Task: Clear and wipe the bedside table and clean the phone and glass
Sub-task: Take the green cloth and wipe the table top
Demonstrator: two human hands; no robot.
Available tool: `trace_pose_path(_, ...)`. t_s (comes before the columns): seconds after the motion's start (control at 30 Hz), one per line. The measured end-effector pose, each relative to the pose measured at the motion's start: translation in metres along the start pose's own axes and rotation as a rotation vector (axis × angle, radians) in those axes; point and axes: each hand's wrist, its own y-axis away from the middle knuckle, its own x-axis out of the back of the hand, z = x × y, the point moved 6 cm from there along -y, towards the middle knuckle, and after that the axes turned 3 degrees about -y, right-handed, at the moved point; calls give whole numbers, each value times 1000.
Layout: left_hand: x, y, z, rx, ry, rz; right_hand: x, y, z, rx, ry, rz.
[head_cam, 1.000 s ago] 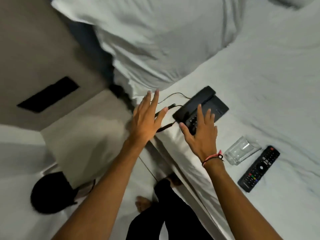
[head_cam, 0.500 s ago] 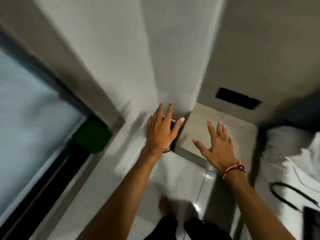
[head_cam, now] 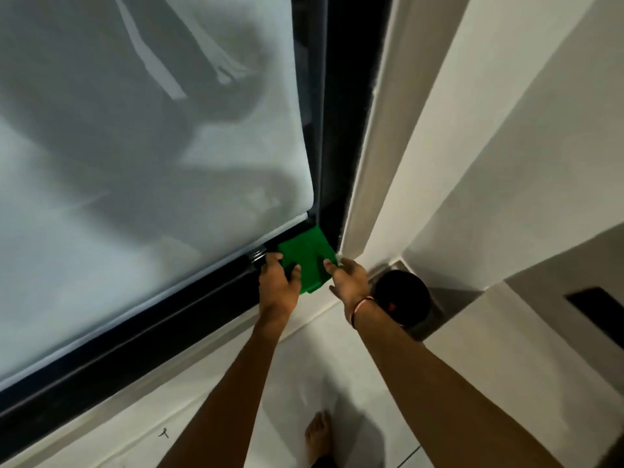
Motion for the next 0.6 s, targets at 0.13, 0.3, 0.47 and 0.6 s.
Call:
trace_pose_path(0.13, -9, -15, 8, 211, 258, 46, -4, -31, 23, -119, 2, 55)
trace_pose_path(0.3, -30, -28, -1, 269, 482, 35, 3, -53, 31, -175, -68, -17)
trace_pose_path(0.47, -58, -30, -20, 200, 599, -101, 39, -55, 41, -178, -168, -119)
trace_pose_path(0.6, -80, 5, -1, 175, 730, -334, 66, -39, 57, -312, -387, -238)
